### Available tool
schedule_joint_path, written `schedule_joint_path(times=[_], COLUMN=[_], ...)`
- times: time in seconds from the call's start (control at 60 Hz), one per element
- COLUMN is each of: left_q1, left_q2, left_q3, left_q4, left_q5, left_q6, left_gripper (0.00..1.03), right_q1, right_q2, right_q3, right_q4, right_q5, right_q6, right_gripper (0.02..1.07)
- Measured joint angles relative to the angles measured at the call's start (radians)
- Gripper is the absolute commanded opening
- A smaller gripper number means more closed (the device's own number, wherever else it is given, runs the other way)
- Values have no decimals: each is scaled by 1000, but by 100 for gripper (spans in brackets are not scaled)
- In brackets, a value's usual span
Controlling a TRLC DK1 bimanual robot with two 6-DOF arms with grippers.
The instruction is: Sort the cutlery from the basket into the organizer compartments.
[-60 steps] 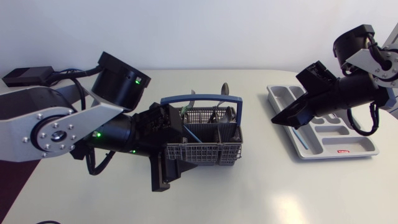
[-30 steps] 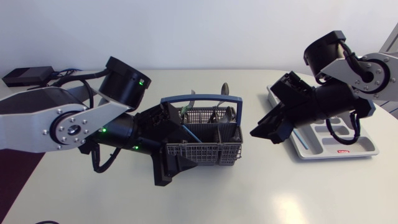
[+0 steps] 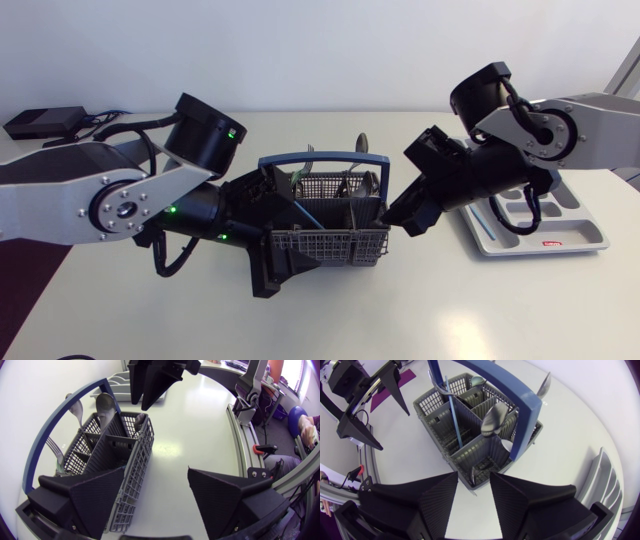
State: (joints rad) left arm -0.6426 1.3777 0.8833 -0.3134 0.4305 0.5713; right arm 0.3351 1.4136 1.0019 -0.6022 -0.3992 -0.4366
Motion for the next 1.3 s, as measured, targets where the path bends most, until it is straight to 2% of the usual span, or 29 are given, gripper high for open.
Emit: schedule_joint_path(times=[0.167, 0.25, 0.45, 0.517, 0.717, 0.833, 1.3], left_q1=[0, 0, -2, -5, -8, -9, -18], left_q2=[0, 0, 0, 0, 0, 0, 0], left_q3=[0, 0, 0, 0, 0, -1, -8], left_q4=[0, 0, 0, 0, 0, 6, 9], left_q5=[4, 7, 7, 7, 7, 7, 7], left_q6=[0, 0, 0, 0, 0, 0, -3], left_gripper=[88, 88, 88, 88, 88, 88, 88], right_q1=[6, 14, 31, 36, 37, 37, 99], right_q2=[24, 26, 29, 35, 57, 63, 73], right_q3=[-1, -2, -7, -13, -22, -22, 3], right_q4=[4, 4, 20, 33, 53, 54, 33], right_q5=[10, 11, 22, 29, 39, 40, 71], right_q6=[11, 15, 23, 27, 42, 48, 78], right_gripper=[43, 38, 37, 30, 24, 15, 9])
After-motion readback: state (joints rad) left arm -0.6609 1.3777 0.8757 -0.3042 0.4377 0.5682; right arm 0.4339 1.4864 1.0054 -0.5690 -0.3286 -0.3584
